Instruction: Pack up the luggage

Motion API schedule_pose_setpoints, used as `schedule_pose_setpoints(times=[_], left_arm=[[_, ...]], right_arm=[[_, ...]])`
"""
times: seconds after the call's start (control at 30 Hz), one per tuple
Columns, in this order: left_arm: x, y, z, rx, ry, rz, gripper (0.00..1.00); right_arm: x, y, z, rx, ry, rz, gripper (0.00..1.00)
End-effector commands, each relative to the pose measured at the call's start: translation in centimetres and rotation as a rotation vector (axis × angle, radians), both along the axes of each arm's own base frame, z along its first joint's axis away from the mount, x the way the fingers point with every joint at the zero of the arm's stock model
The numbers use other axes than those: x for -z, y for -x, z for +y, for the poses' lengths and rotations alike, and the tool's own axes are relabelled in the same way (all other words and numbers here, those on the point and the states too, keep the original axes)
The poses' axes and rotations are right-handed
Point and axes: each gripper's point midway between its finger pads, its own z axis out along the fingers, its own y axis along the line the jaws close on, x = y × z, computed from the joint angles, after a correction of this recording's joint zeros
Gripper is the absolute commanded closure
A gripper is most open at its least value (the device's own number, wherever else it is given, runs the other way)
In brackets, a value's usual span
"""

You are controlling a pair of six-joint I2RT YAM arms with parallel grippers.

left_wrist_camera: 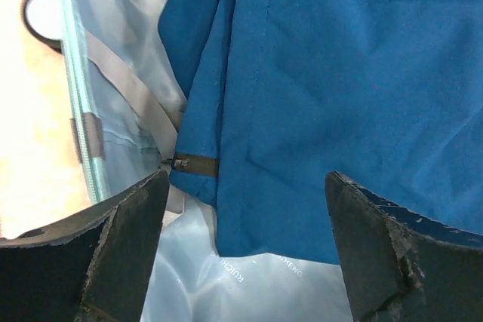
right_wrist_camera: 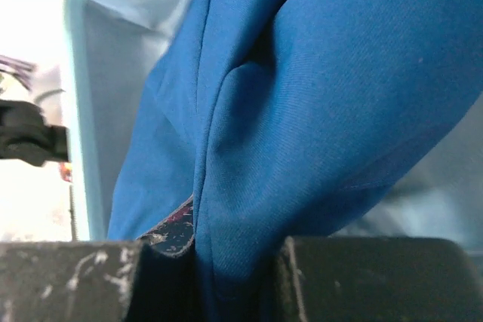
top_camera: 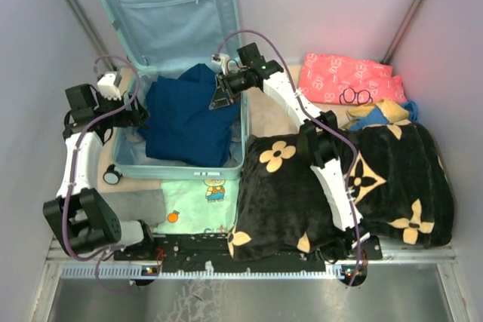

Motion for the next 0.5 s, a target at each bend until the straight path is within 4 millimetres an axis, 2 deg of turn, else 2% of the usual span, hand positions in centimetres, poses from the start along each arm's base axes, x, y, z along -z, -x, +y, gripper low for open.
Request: schedule_pose_setpoints(times=[0.0, 0.03, 0.13, 0.23, 0.33, 0.4, 0.47], left_arm=[[1.8, -0.3, -0.5, 0.070, 0.020, 0.068, 0.05], [2.4, -0.6, -0.7, 0.081, 0.034, 0.085, 0.01], [4.7, -1.7, -1.3, 0.108, 0.077, 0.144, 0.00], [6.6, -2.9, -1.9, 0.130, 0.065, 0.186, 0.00], [8.4, -4.3, -2.3, 0.131, 0.026, 0.224, 0.00], [9.5, -5.0, -2.5, 0.127, 0.018, 0.249, 0.00], [10.6, -5.2, -3.2, 0.152, 0.028, 0.277, 0.02]], right_arm=[[4.4, -1.5, -2.1, 0.002, 0.189, -0.159, 1.00], [4.9, -1.5, -2.2, 0.004, 0.215, -0.175, 1.00], [5.2, -2.0, -2.1, 0.050, 0.267, -0.248, 0.91], [3.7, -4.0, -1.9, 0.141, 0.291, -0.362, 0.62], [1.7, -5.4, -1.8, 0.190, 0.293, -0.429, 0.25], [0.2, -6.2, -1.9, 0.230, 0.294, -0.469, 0.12], [-1.2, -6.6, -2.1, 0.258, 0.288, -0.501, 0.05]])
